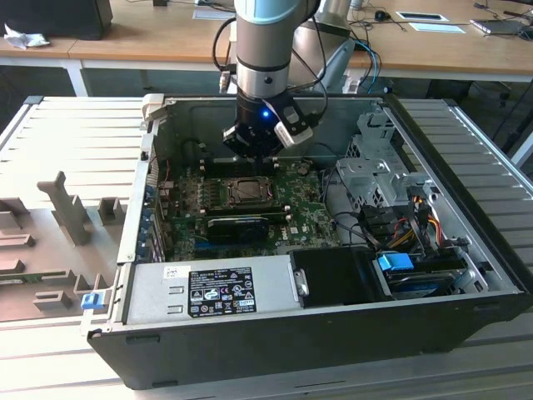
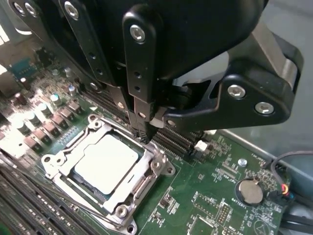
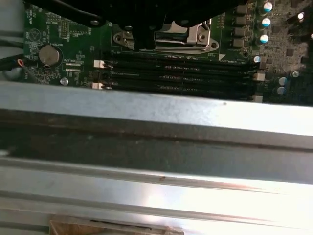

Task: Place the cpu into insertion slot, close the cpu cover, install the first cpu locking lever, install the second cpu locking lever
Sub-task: 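Install the second cpu locking lever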

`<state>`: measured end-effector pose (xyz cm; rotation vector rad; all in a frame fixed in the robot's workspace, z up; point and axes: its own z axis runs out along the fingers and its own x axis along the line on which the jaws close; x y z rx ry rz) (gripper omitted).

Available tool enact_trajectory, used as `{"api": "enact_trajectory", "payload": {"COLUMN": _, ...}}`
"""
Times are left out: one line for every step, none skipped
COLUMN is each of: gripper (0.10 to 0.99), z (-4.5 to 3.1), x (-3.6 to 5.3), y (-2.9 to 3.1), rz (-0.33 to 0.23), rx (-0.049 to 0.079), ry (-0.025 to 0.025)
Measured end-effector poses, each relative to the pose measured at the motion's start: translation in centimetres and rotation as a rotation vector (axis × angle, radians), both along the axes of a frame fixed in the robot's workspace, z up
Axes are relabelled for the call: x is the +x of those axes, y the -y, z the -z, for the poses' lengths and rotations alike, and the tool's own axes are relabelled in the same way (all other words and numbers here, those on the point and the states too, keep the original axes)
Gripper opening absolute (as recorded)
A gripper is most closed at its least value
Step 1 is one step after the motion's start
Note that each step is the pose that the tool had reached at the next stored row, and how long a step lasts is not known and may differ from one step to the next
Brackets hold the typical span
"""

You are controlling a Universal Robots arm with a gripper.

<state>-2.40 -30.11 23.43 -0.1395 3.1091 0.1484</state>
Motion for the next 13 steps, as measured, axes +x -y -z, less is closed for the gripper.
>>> {"api": "enact_trajectory", "payload": {"gripper": 0.106, "z": -0.68, "x": 0.0, "y": 0.0, "rz": 0.0, "rx": 0.0, "ry": -0.0022}}
{"api": "enact_trajectory", "payload": {"gripper": 0.106, "z": -1.28, "x": 0.0, "y": 0.0, "rz": 0.0, "rx": 0.0, "ry": -0.0049}}
{"api": "enact_trajectory", "payload": {"gripper": 0.106, "z": -1.56, "x": 0.0, "y": 0.0, "rz": 0.0, "rx": 0.0, "ry": -0.0098}}
{"api": "enact_trajectory", "payload": {"gripper": 0.106, "z": -1.57, "x": 0.0, "y": 0.2, "rz": 0.0, "rx": 0.0, "ry": -0.0141}}
{"api": "enact_trajectory", "payload": {"gripper": 0.106, "z": -1.55, "x": 0.0, "y": 0.62, "rz": 0.0, "rx": 0.0, "ry": -0.0145}}
{"api": "enact_trajectory", "payload": {"gripper": 0.106, "z": -1.55, "x": 0.0, "y": 1.17, "rz": 0.0, "rx": 0.0, "ry": -0.0151}}
{"api": "enact_trajectory", "payload": {"gripper": 0.106, "z": -1.55, "x": 0.0, "y": 1.42, "rz": 0.0, "rx": 0.0, "ry": -0.0163}}
{"api": "enact_trajectory", "payload": {"gripper": 0.106, "z": -1.55, "x": 0.0, "y": 1.56, "rz": 0.0, "rx": 0.0, "ry": -0.0185}}
{"api": "enact_trajectory", "payload": {"gripper": 0.106, "z": -1.54, "x": 0.0, "y": 1.71, "rz": 0.0, "rx": 0.0, "ry": -0.0242}}
{"api": "enact_trajectory", "payload": {"gripper": 0.106, "z": -1.54, "x": 0.01, "y": 1.81, "rz": 0.0, "rx": 0.0, "ry": -0.0299}}
{"api": "enact_trajectory", "payload": {"gripper": 0.106, "z": -1.48, "x": 0.01, "y": 2.1, "rz": 0.0, "rx": 0.0, "ry": -0.0364}}
{"api": "enact_trajectory", "payload": {"gripper": 0.106, "z": -1.43, "x": 0.01, "y": 2.42, "rz": 0.0, "rx": 0.001, "ry": -0.0365}}
{"api": "enact_trajectory", "payload": {"gripper": 0.106, "z": -1.38, "x": 0.02, "y": 2.76, "rz": 0.0, "rx": 0.003, "ry": -0.0365}}
